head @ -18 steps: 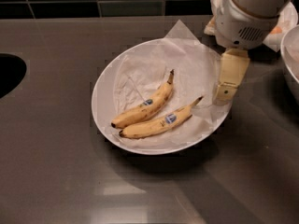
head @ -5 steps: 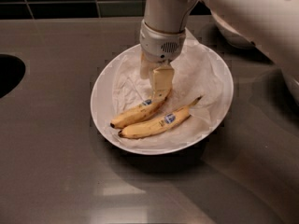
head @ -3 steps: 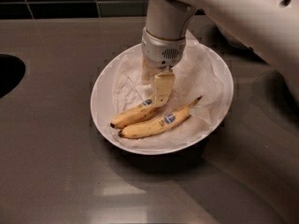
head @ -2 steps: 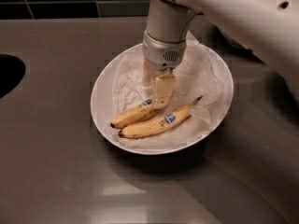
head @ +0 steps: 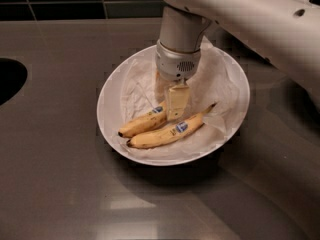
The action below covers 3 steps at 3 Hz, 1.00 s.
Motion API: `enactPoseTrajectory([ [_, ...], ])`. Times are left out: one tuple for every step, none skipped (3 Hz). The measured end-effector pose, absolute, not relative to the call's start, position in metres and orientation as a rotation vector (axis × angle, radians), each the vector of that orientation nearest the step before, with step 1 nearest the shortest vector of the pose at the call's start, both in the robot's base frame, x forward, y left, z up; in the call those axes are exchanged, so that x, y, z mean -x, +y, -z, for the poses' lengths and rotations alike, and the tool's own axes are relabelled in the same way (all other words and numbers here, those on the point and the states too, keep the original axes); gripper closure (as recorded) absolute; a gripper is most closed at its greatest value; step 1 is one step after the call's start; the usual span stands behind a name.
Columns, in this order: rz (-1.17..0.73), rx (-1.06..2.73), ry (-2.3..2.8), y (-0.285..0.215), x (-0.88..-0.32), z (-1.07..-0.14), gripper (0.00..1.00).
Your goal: Pick banana from white bowl
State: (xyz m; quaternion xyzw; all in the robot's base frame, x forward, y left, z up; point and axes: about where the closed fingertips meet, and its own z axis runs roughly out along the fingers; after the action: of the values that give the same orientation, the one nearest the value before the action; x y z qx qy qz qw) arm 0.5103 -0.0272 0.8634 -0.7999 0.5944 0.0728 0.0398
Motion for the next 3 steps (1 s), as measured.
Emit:
enactPoseTrajectory([
  [-0.224, 2.457, 1.826, -0.0287, -0.5098, -0.8604, 0.62],
  [-0.221, 2.465, 1.832, -0.0314, -0.5089, -0.8560, 0.85],
  [-0.221, 2.465, 1.832, -0.0314, -0.5089, -0.8560, 1.00],
])
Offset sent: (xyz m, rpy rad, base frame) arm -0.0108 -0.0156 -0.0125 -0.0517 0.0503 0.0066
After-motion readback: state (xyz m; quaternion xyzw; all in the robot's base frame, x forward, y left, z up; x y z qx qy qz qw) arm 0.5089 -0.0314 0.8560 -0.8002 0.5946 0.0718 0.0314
